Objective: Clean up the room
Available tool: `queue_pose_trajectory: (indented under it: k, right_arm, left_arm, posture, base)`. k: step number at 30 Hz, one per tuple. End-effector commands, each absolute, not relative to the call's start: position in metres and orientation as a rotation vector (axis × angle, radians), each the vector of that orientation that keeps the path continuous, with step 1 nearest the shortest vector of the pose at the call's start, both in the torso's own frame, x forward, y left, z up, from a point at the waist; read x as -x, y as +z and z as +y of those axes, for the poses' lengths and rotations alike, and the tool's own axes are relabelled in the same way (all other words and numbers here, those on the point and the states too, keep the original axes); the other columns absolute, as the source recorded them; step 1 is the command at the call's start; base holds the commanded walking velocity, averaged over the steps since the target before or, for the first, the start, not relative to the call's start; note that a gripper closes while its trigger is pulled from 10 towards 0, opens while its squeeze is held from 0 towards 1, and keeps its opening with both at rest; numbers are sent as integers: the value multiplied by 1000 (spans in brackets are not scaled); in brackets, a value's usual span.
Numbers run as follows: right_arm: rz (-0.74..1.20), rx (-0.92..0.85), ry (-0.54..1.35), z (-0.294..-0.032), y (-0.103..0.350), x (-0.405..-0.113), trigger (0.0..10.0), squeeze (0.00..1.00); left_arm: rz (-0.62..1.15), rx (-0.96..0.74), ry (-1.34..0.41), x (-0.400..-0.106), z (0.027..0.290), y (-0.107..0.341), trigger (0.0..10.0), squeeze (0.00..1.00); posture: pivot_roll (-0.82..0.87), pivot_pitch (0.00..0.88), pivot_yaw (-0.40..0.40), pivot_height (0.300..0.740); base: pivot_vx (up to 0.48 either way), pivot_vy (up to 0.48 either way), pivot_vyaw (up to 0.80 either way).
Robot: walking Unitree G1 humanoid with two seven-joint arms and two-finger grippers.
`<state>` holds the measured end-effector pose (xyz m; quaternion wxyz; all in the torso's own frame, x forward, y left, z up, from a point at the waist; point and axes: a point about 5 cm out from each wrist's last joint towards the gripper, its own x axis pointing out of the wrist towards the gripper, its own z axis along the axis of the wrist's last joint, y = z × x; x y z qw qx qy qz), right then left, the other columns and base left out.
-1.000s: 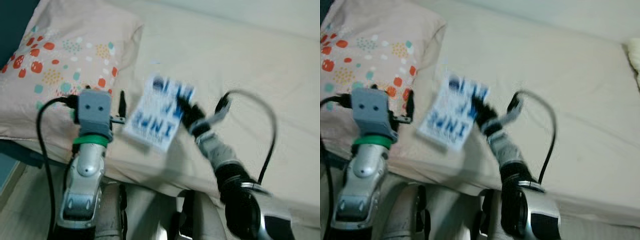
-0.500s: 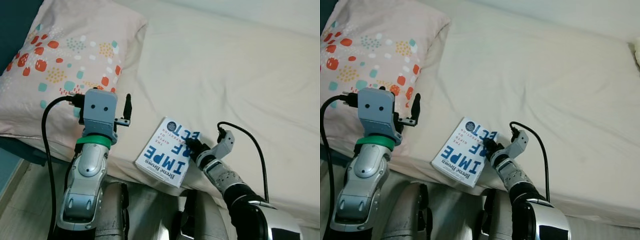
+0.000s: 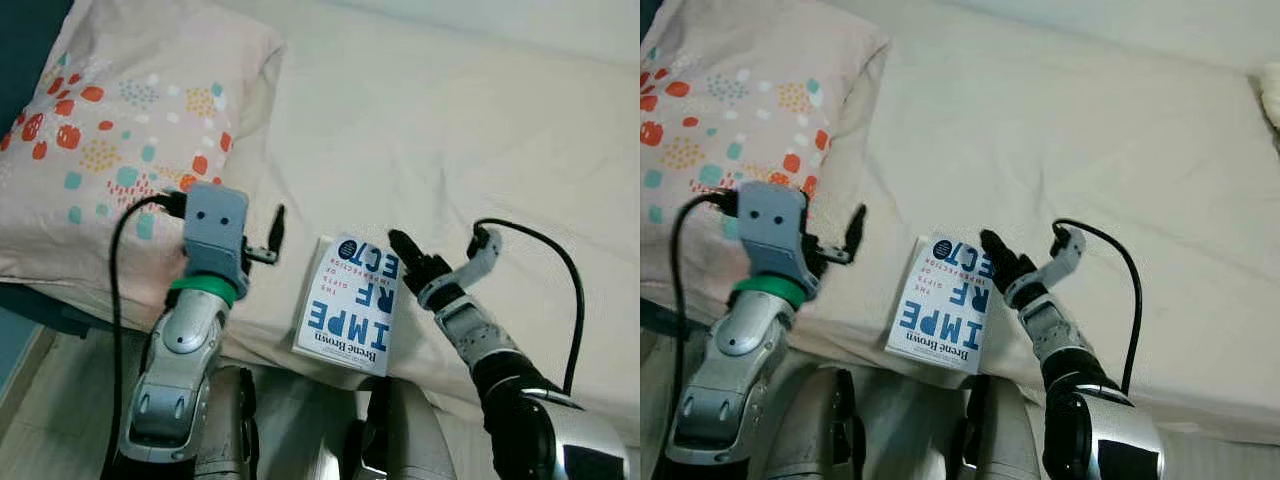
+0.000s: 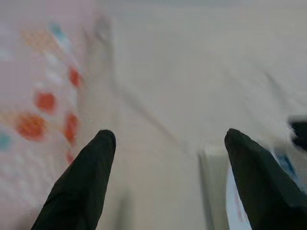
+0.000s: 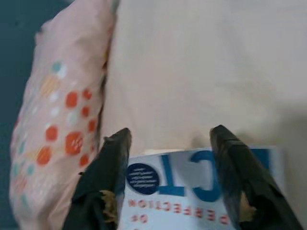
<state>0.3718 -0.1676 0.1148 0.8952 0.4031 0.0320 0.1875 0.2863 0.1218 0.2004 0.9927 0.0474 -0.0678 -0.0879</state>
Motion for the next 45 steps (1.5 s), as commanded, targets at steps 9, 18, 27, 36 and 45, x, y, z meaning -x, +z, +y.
queue_pose_trajectory:
  k: [9, 18, 27, 36, 45]
  right_arm:
    - [117, -138, 319, -217, 76, -329, 10000, 0]
    - [-47, 360, 392, -222, 103, -313, 10000, 0]
    - [-184, 334, 394, -199, 133, -327, 10000, 0]
    - [-200, 347, 365, -198, 135, -321, 10000, 0]
    - [-194, 357, 360, -198, 136, -322, 10000, 0]
  left_arm:
    - [366, 33, -367, -254, 148, 134, 10000, 0]
    - [831, 298, -250, -241, 148, 76, 10000, 0]
    - [921, 481, -193, -247, 135, 60, 10000, 1000]
    - [1021, 638, -81, -232, 137, 62, 10000, 1000]
    - [1021, 688, -269, -237, 107, 78, 10000, 1000]
  posture:
    - [39, 227, -11, 612]
    - [-22, 214, 17, 612]
    - [-54, 203, 15, 612]
    - [-56, 206, 26, 612]
    - [-61, 199, 29, 612]
  base:
    - [0, 0, 0]
    - [0, 0, 0]
    - [0, 0, 0]
    - [0, 0, 0]
    - [0, 0, 0]
